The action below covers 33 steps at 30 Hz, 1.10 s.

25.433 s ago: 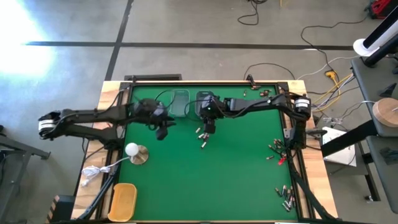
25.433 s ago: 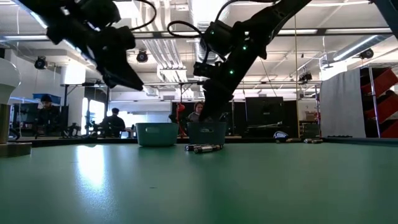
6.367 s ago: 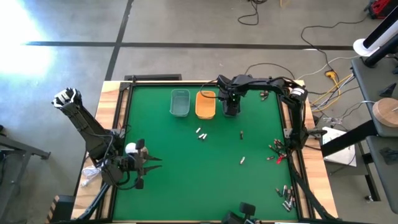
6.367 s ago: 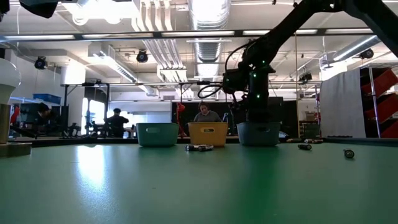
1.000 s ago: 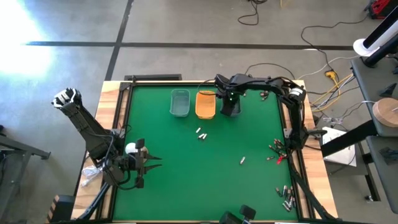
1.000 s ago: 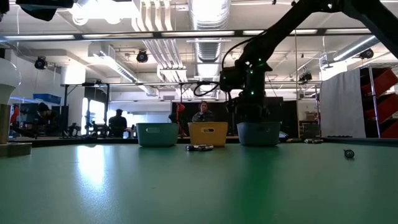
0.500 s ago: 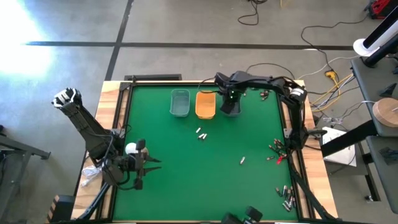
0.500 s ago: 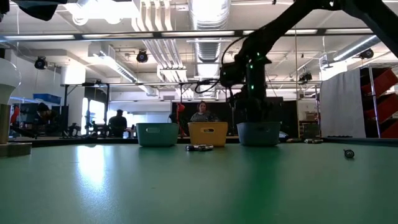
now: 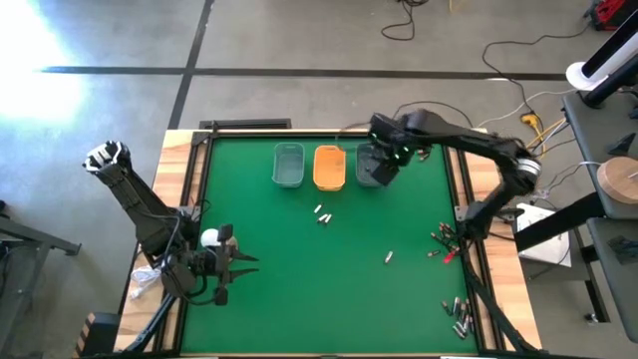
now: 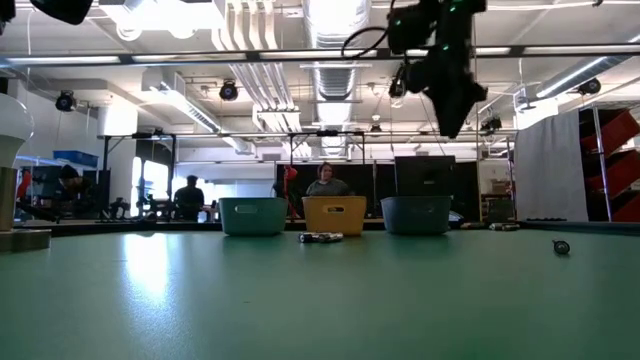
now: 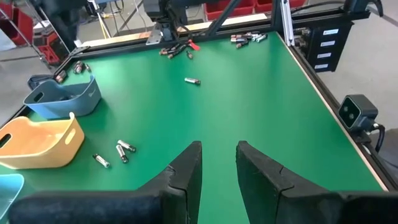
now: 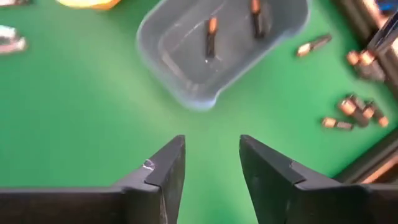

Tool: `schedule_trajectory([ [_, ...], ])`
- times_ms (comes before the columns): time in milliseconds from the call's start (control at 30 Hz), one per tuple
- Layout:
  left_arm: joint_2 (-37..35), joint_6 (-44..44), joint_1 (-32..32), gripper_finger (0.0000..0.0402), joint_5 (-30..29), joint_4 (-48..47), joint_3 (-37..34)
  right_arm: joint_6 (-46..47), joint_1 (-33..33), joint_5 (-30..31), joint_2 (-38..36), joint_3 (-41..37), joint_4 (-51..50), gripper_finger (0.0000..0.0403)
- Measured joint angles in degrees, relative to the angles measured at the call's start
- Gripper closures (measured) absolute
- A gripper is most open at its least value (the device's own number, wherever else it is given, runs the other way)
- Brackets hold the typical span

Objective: Sort batteries
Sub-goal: Put the small brown battery into the gray bin

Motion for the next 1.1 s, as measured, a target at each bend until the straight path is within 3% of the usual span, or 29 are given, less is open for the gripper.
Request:
schedule_trajectory([
  [200, 0.7, 0.6, 0.0, 0.0322, 0.0, 0.5, 0.0, 5.3, 8.1, -0.1, -9.3, -12.1, -0.3, 0.0264],
  [400, 0.8, 3.4, 0.0, 0.0322, 0.0, 3.5, 0.0, 15.0, 20.9, -2.5, -14.1, -24.7, 3.1, 0.0258],
  [533, 0.8, 3.5, 0.0, 0.0322, -0.1, 4.4, 0.0, 21.1, 32.1, -4.4, -14.0, -29.7, 6.4, 0.0261],
  [767, 0.8, 3.5, 0.0, 0.0322, -0.1, 4.6, 0.0, 21.6, 49.3, -6.4, -10.8, -34.3, 7.2, 0.0278],
  [867, 0.8, 3.5, 0.0, 0.0322, -0.1, 4.6, 0.0, 22.1, 52.7, -6.7, -9.6, -35.7, 7.2, 0.0285],
  [1100, 0.8, 4.7, 0.1, 0.0322, -0.7, 5.7, 0.0, 23.1, 53.1, -6.4, -8.4, -38.7, 9.6, 0.0294],
])
